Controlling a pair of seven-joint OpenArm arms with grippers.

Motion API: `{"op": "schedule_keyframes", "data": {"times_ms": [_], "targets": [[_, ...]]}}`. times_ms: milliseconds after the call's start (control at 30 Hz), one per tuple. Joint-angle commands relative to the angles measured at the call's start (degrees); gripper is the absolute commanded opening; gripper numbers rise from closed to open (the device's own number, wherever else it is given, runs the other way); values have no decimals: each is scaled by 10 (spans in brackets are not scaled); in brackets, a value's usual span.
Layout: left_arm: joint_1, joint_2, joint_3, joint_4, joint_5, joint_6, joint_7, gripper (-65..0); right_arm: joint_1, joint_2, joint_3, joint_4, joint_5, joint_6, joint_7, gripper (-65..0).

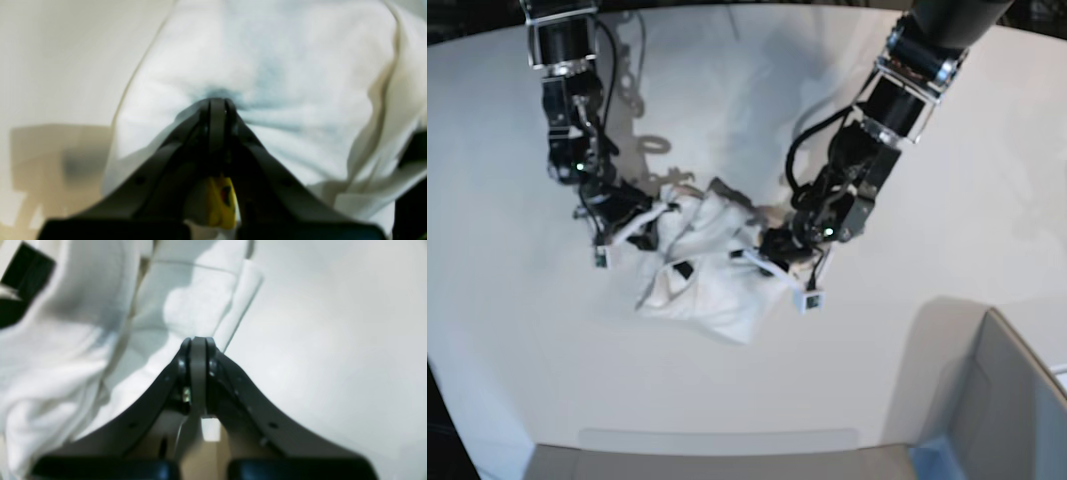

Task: Layout the t-shirt on the table in an organized manner, then fold the t-shirt properly
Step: 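Grasp the folded bundle edges with both grippers and tuck them under, then press and square the folded bundle with both grippers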

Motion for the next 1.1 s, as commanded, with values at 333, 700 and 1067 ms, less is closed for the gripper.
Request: {"op": "schedule_keyframes", "data": {"times_ms": [333,700,1067], "targets": [[114,-39,-4,167,11,19,17,-649,139,-1,-4,-112,-2,2,0,-650],[142,-38,-37,349,11,22,55,-648,143,2,2,-3,-2,0,-4,-650],[139,-36,-182,335,13,21,55,-647,-56,7,89,215,-1,-1,-6,-650]]}}
